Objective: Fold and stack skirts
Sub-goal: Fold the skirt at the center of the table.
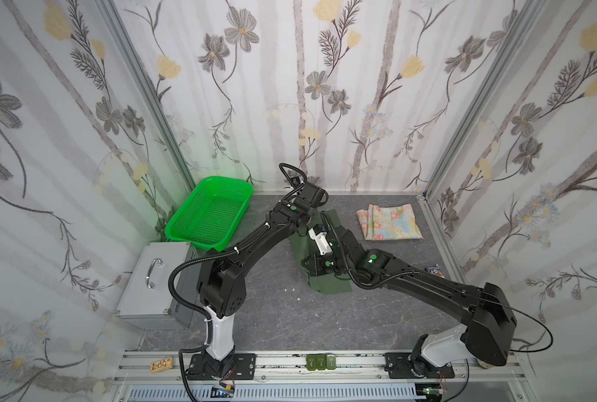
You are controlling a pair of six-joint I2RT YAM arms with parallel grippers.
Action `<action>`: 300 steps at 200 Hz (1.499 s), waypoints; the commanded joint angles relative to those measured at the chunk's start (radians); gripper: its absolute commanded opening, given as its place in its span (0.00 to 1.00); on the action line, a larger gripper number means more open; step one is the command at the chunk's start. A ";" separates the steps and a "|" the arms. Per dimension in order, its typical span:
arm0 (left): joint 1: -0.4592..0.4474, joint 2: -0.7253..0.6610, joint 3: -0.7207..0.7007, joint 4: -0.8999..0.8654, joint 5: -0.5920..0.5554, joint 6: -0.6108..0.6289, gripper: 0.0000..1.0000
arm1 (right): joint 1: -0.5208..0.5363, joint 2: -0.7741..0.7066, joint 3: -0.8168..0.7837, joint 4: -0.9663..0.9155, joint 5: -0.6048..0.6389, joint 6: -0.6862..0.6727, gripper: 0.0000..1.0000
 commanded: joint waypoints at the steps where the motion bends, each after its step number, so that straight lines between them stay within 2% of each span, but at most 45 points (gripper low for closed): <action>1: -0.004 0.006 0.025 0.027 -0.018 0.003 0.00 | 0.005 -0.004 -0.020 0.019 -0.006 0.029 0.00; 51: -0.095 0.206 0.234 0.028 0.035 0.082 0.00 | -0.024 -0.094 -0.217 0.094 0.019 0.098 0.00; 86: -0.120 0.345 0.338 0.027 0.091 0.054 0.00 | -0.068 -0.165 -0.371 0.157 0.042 0.156 0.00; 90: -0.120 0.361 0.346 0.027 0.093 0.050 0.00 | -0.102 -0.172 -0.404 0.168 0.044 0.161 0.00; 110: -0.121 0.424 0.397 0.028 0.100 0.041 0.00 | -0.146 -0.185 -0.471 0.203 0.034 0.164 0.00; 163: -0.120 0.557 0.486 0.028 0.076 -0.010 0.00 | -0.204 -0.087 -0.504 0.233 0.002 0.117 0.00; 224: -0.102 0.535 0.459 0.031 -0.032 -0.089 0.00 | -0.228 -0.070 -0.452 0.156 0.054 0.064 0.00; 276: -0.094 0.590 0.497 0.035 0.022 -0.094 0.00 | -0.266 -0.012 -0.458 0.150 0.056 0.050 0.00; 283: -0.092 0.599 0.501 0.036 0.031 -0.092 0.00 | -0.269 0.000 -0.458 0.152 0.059 0.050 0.05; 290: -0.092 0.605 0.504 0.037 0.042 -0.090 0.12 | -0.272 0.013 -0.462 0.153 0.060 0.051 0.13; 296: -0.090 0.608 0.505 0.037 0.047 -0.092 0.31 | -0.276 0.023 -0.467 0.157 0.061 0.053 0.27; 300: -0.090 0.609 0.505 0.038 0.048 -0.092 0.43 | -0.279 0.028 -0.472 0.160 0.063 0.055 0.31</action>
